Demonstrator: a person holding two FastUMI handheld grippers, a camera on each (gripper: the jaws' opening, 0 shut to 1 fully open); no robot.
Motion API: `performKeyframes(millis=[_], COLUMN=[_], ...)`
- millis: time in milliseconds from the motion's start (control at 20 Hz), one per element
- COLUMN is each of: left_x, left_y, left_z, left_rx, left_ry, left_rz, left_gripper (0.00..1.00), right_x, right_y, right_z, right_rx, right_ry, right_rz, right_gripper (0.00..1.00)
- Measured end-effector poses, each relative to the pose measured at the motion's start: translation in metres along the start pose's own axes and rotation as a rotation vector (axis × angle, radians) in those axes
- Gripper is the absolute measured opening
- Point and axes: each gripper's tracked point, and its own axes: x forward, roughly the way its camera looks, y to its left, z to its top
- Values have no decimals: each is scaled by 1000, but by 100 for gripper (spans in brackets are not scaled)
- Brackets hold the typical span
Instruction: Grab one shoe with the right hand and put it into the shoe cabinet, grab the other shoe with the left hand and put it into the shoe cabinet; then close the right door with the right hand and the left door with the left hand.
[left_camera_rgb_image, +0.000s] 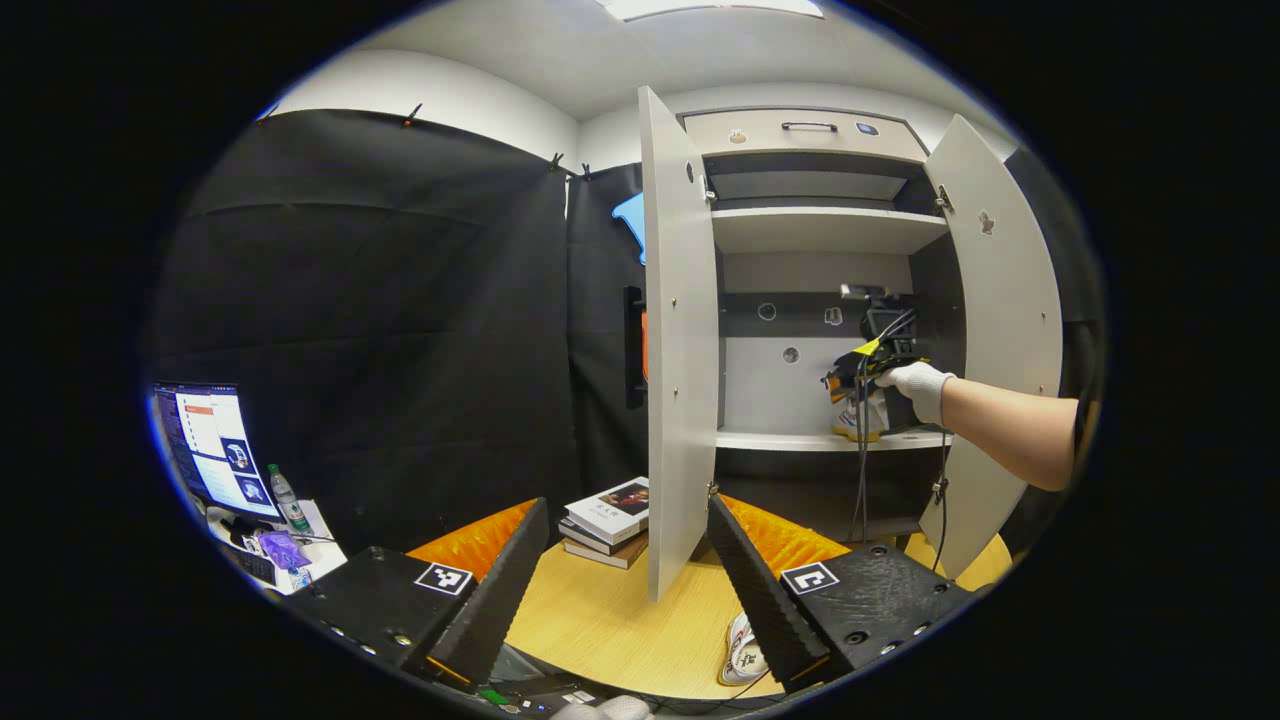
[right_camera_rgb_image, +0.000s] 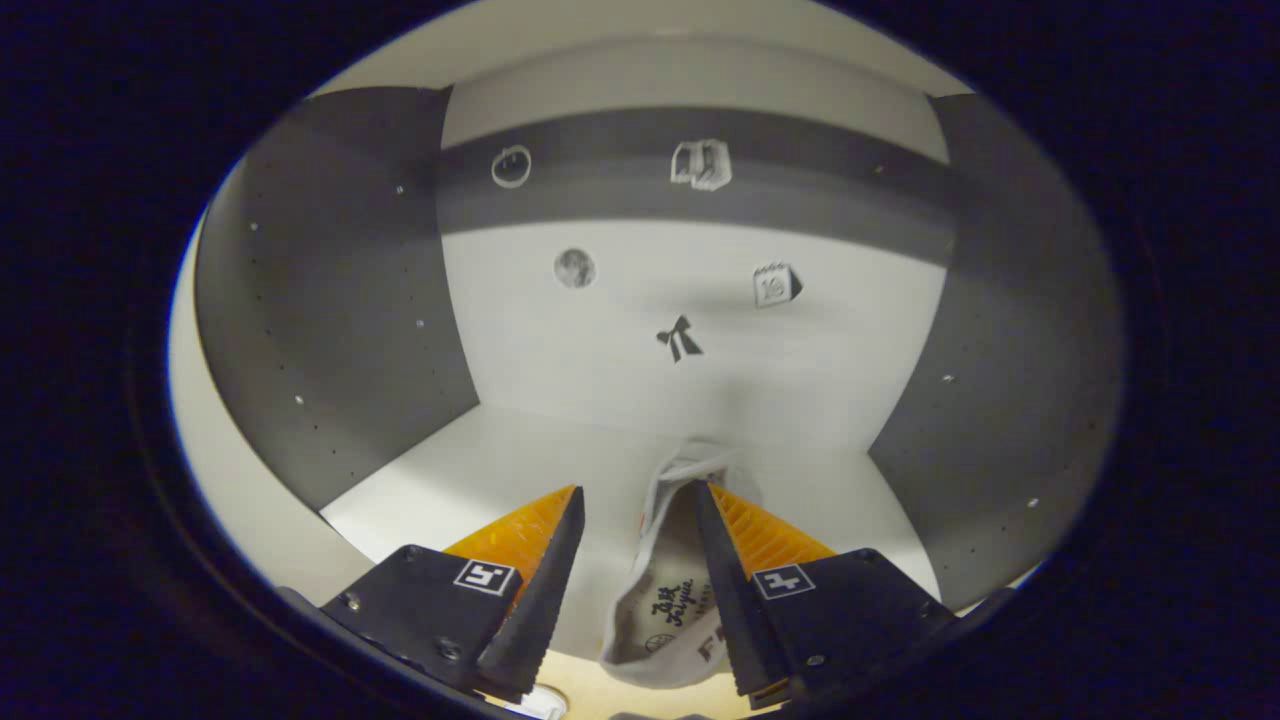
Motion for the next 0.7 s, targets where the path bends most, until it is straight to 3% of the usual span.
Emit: performKeyframes(millis=[150,250,350,550,700], left_x=[-2,-6,-14,-24,-31], left_y=[0,0,10,19,29], left_z=[-3,-7,-20,-26,-36], left_rx=[-9,-19,-32,-36,-9], left_ry=[11,20,35,44,53], left_rz=[-16,-34,-62,-140,-208], left_gripper=[96,96,96,96,96], right_x=[-78,-136,-190,-288,-351], right_y=[2,10,17,34,32], right_z=[39,50,53,22,-8], right_rx=[-33,-44,-53,-39,-37], right_ry=[-232,-347,-435,-480,-491], right_rz=[-4,7,25,79,54], right_gripper=[72,100,100,100,100])
